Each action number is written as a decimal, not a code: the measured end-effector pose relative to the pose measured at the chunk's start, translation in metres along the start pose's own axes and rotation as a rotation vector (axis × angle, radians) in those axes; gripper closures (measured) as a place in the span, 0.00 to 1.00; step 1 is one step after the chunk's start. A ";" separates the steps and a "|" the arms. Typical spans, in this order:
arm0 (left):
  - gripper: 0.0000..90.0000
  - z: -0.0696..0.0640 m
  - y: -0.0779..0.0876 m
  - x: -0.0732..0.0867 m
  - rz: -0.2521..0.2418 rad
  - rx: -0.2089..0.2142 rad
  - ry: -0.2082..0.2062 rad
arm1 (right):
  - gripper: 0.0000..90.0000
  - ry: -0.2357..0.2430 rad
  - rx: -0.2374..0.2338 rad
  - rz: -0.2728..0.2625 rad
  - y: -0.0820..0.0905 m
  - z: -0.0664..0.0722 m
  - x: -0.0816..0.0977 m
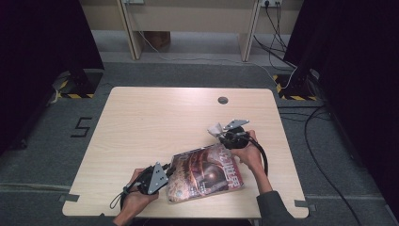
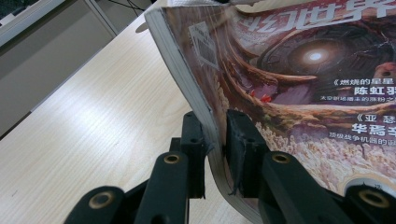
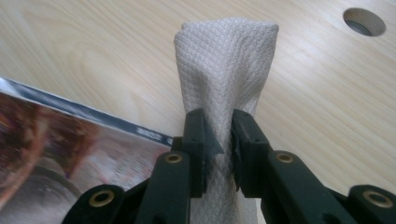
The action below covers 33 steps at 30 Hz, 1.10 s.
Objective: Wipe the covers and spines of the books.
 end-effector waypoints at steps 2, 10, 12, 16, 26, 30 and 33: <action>0.86 0.000 0.000 0.000 0.001 0.000 0.001 | 0.86 0.013 0.024 0.024 -0.001 -0.006 0.006; 0.86 0.000 0.000 -0.001 -0.004 0.001 0.002 | 0.86 -0.013 0.058 0.083 -0.003 -0.021 0.026; 0.86 0.000 0.000 0.000 -0.003 0.001 0.004 | 0.86 -0.014 0.058 0.084 -0.003 -0.022 0.028; 0.86 0.000 0.000 0.000 -0.003 0.001 0.003 | 0.86 0.022 0.062 0.103 -0.004 -0.019 0.027; 0.86 0.001 0.000 0.000 0.001 0.002 0.005 | 0.86 0.047 0.035 0.090 -0.002 -0.011 0.021; 0.86 0.000 0.000 0.000 0.000 0.002 0.001 | 0.86 0.089 0.036 0.091 0.001 -0.003 0.013; 0.86 0.000 0.000 0.000 0.000 0.001 0.000 | 0.86 0.094 0.076 0.139 -0.002 -0.007 0.018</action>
Point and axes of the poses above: each handheld gripper's, and its own axes: y roughly backward along the jaws, x roughly out of its underside, z roughly to its left, the point moved 6 cm from there along -y, roughly forward along the jaws, and after that the axes turned 15 degrees about y, right-handed, at the moved point
